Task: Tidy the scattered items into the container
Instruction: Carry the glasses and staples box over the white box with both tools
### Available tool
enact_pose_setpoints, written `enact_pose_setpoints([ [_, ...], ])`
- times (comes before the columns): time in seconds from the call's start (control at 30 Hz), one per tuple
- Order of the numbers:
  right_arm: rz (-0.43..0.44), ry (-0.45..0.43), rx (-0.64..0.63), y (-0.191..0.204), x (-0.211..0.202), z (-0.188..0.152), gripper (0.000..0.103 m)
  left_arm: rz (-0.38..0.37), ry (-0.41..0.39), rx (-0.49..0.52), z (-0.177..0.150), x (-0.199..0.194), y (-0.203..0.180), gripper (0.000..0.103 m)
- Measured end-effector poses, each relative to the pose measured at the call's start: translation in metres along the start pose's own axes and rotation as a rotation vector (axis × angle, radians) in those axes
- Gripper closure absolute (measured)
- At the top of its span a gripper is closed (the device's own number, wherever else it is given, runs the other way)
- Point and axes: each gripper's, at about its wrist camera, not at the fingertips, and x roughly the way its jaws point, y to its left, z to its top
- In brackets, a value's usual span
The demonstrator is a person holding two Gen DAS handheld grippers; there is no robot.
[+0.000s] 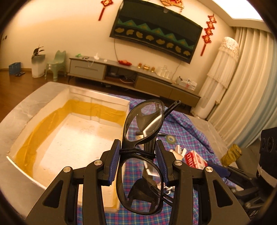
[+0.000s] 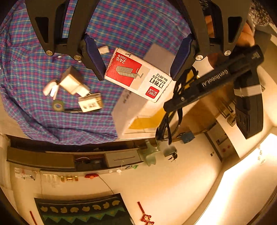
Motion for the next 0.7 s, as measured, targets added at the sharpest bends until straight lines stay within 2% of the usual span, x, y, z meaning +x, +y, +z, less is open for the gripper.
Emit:
enact_pose_setpoints([
  [0.2, 0.084, 0.000, 0.034, 0.011, 0.000, 0.019, 0.026, 0.010, 0.037, -0.060, 0.019, -0.008, 0.018, 0.060],
  [0.37, 0.145, 0.002, 0.033, 0.025, 0.005, 0.045, 0.026, 0.030, 0.081, -0.078, 0.047, 0.007, 0.036, 0.061],
  [0.57, 0.145, 0.034, -0.022, 0.047, 0.030, 0.067, 0.026, 0.059, 0.109, -0.088, 0.075, 0.038, 0.061, 0.060],
  [0.7, 0.121, 0.082, -0.080, 0.059, 0.058, 0.079, 0.026, 0.059, 0.131, -0.128, 0.082, 0.058, 0.087, 0.060],
])
